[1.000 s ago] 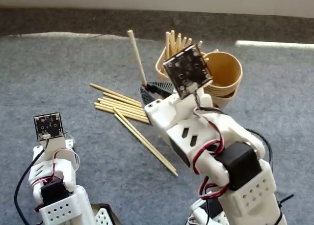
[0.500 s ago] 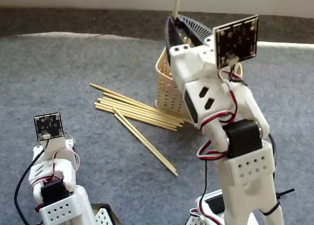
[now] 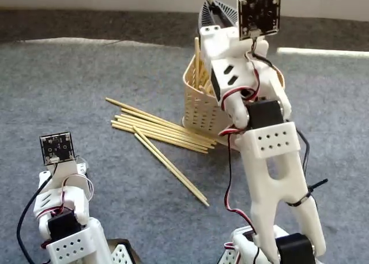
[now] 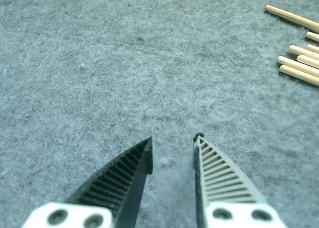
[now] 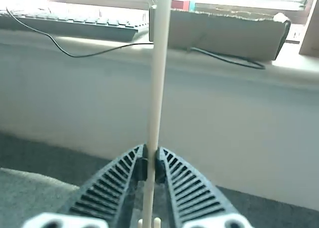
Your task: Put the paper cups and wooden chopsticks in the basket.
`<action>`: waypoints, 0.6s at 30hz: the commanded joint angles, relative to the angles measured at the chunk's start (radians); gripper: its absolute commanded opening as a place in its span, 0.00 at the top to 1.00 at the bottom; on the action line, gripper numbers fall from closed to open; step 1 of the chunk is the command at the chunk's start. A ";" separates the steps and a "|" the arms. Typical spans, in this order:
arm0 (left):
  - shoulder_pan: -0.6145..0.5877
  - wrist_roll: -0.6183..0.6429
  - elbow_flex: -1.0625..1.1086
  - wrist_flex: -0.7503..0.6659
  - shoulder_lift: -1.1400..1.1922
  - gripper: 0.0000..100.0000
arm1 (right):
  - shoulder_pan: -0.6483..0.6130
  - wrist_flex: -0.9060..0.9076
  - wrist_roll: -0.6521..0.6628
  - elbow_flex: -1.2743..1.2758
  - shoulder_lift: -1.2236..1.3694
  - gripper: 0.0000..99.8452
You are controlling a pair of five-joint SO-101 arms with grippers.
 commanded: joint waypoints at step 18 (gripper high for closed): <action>-0.008 -0.009 0.021 -0.018 -0.004 0.86 | 0.007 -0.248 -0.005 0.377 0.004 0.88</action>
